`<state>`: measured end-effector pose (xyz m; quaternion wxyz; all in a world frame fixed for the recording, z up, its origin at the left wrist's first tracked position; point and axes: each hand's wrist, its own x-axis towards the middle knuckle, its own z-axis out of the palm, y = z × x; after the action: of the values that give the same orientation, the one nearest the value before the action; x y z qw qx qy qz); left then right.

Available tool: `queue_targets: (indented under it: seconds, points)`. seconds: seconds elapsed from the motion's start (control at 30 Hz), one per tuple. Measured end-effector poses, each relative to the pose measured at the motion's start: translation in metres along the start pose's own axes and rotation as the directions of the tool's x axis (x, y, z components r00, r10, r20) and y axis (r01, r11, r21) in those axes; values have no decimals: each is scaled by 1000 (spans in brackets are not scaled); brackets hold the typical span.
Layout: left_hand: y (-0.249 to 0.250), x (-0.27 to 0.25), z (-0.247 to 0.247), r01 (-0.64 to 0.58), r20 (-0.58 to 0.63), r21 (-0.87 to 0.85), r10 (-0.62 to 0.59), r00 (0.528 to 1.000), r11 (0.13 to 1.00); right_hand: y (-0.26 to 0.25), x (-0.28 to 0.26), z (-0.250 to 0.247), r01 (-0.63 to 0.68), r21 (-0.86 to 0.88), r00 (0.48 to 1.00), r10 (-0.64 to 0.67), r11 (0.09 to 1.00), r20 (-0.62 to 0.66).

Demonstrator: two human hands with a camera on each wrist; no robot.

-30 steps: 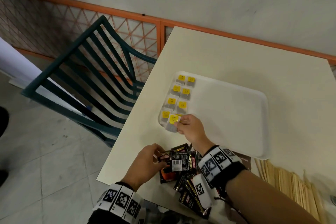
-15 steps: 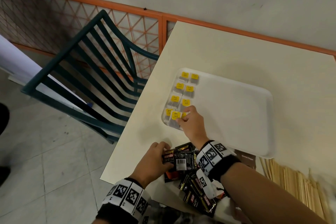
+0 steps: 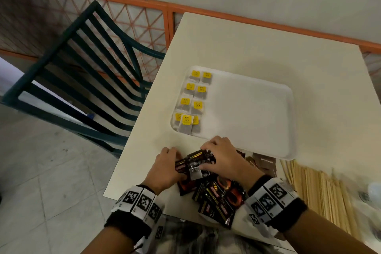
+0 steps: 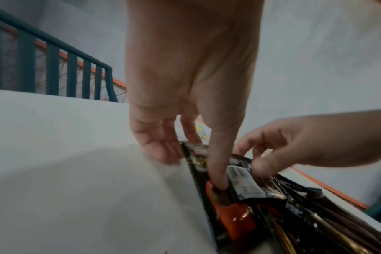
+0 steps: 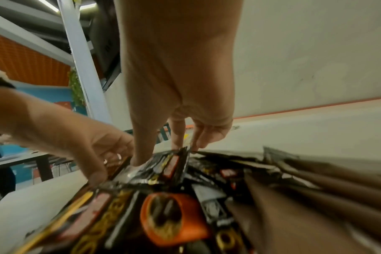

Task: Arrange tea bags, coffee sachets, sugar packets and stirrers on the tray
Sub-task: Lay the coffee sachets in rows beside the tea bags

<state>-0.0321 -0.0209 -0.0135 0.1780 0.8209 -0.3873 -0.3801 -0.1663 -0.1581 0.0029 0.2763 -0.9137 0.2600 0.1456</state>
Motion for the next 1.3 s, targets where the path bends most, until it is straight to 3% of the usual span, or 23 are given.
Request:
queue_targets:
  seconds: [0.07,0.2,0.37,0.4,0.47,0.53,0.57,0.67,0.7,0.8,0.93,1.03,1.1,1.17,1.3]
  points:
    - [-2,-2,-2,-25,-11,-143,23,1000,989,-2,-3,6,-3,-78,1000,3,997,2]
    - [-8,-9,-11,15,-31,-435,-32,999,901,-6,-7,9,20,3,999,-19,1000,-45]
    - [-8,-16,-28,22,-113,-687,-136,984,726,-9,-12,-8,65,331,990,-18,941,-143]
    - [-4,-16,-30,24,-96,-764,-149,984,645,-12,-12,-11,82,364,974,3,928,-227]
    - [5,-16,-33,38,-46,-875,-161,986,482,-21,-14,-16,161,371,887,30,914,-460]
    - [17,-17,-33,43,-16,-913,-140,990,406,-36,-16,-17,257,355,803,6,899,-597]
    - [22,-17,-32,40,4,-934,-102,995,356,-43,-17,-14,273,343,808,-21,899,-588]
    - [33,-20,-27,88,91,-966,4,996,243,-58,-22,1,219,245,924,-121,944,-362]
    - [35,-21,-25,92,99,-964,15,995,251,-58,-24,5,242,220,938,-170,945,-303]
    - [32,-26,-16,67,62,-921,-24,998,384,-47,-35,6,354,293,928,-295,888,-225]
    - [25,-31,-7,112,73,-923,-119,990,369,-23,-57,-3,320,320,937,-249,892,-243]
    - [23,-34,-6,110,51,-932,-175,983,344,-3,-82,5,315,112,945,-300,942,-131]
    - [22,-35,-5,98,25,-935,-212,977,341,8,-96,19,362,-134,931,-364,923,7]
    - [23,-36,-3,96,19,-937,-224,974,336,14,-102,36,350,-264,936,-329,898,124]
    - [29,-39,4,123,48,-930,-218,975,345,20,-95,54,350,-389,936,-334,852,109]
